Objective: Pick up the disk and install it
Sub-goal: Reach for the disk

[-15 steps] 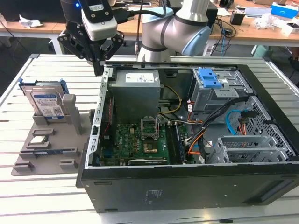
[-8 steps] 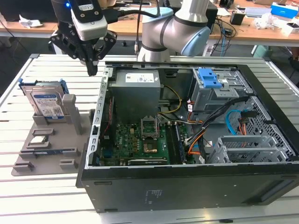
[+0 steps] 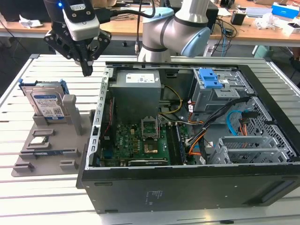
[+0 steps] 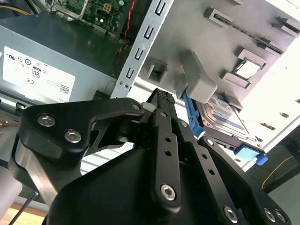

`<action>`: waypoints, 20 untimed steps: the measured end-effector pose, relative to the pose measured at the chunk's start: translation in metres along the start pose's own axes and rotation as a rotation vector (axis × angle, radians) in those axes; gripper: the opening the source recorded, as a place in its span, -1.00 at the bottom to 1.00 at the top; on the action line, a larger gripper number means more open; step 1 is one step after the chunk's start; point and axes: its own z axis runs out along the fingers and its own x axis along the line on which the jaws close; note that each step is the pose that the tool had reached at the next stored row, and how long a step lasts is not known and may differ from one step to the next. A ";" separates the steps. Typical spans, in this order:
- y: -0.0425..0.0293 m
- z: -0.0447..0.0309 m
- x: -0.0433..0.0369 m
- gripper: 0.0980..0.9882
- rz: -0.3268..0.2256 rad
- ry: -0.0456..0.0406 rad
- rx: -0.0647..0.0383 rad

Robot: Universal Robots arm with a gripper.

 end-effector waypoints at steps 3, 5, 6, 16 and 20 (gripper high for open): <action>-0.0003 -0.0001 0.0041 -0.98 0.000 0.0000 0.000; -0.0006 -0.0002 0.0087 -0.98 0.000 0.0000 0.000; -0.0008 -0.0003 0.0110 -0.98 0.000 0.0000 0.000; -0.0021 -0.0008 0.0287 -0.98 0.000 0.0000 0.000; -0.0027 -0.0010 0.0357 -0.98 0.000 0.0000 0.000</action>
